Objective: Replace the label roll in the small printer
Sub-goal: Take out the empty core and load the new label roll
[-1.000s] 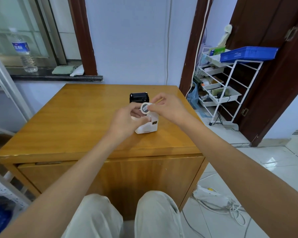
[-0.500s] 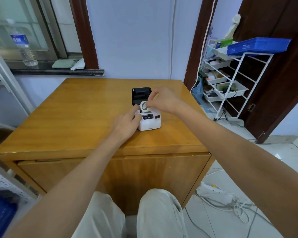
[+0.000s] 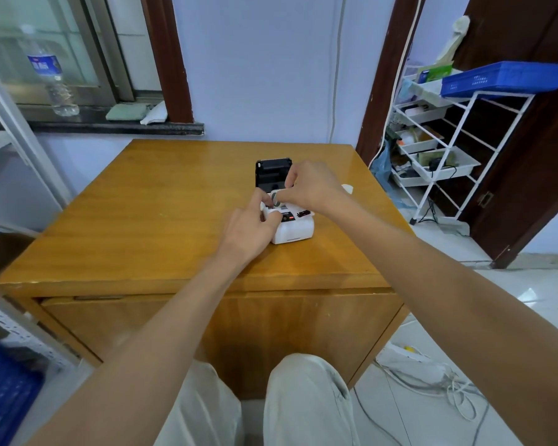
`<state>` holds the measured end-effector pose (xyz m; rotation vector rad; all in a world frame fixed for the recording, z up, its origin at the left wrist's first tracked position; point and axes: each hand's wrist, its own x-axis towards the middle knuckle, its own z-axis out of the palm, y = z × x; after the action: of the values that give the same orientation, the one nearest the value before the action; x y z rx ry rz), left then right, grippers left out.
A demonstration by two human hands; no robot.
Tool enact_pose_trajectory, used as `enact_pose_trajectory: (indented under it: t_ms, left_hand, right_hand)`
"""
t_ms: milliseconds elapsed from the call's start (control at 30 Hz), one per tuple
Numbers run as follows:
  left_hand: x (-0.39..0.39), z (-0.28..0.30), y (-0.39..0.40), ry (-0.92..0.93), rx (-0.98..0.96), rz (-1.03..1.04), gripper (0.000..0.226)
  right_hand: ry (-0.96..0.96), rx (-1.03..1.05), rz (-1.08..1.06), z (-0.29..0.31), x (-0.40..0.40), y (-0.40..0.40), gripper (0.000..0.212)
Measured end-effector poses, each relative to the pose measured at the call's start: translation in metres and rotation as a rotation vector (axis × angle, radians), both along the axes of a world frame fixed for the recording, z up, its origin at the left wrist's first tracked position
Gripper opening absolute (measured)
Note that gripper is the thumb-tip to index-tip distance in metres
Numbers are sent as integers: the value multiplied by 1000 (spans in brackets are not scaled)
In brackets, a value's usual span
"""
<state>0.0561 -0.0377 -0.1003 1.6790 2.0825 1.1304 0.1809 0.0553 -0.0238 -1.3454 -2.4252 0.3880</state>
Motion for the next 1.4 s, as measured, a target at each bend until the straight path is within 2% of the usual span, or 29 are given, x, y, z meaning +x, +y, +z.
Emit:
enact_pose_trajectory:
  t_ms: [133,367,533,633,733,833,1100,1267,1400]
  left_hand:
    - [0,-2,1,17,9,14,20]
    - [-3,-5,2,37,23,0,20]
    - [0,-3,3,25,14,13,23]
    - [1,-2,0,26,8,11,21]
    - [0,-2,0,35,18,12,20]
    - [0,-4,0,48,33,-6,21]
    - [-2,-4,1,29,44,-37,21]
    - [-3,-5,2,27,29,-34,17]
    - [-2,-3,0,68,27,-43,24]
  right_hand:
    - [-136,85,27,-10,-13,-1,45]
    - [-55,8,35,-16,2,8,51]
    - [-3,35,-3,-25,5,17,42]
    - [40,37,76,-27,8,22,28]
    - [-9,-28,192,-18,14,26,14]
    - [-32,-103,269,-9,23,32,17]
    - [-157,67,291,-11,5,37,20]
    - [-163,90,263,-17,5,35,19]
    - [-115,76,218,-17,10,28,13]
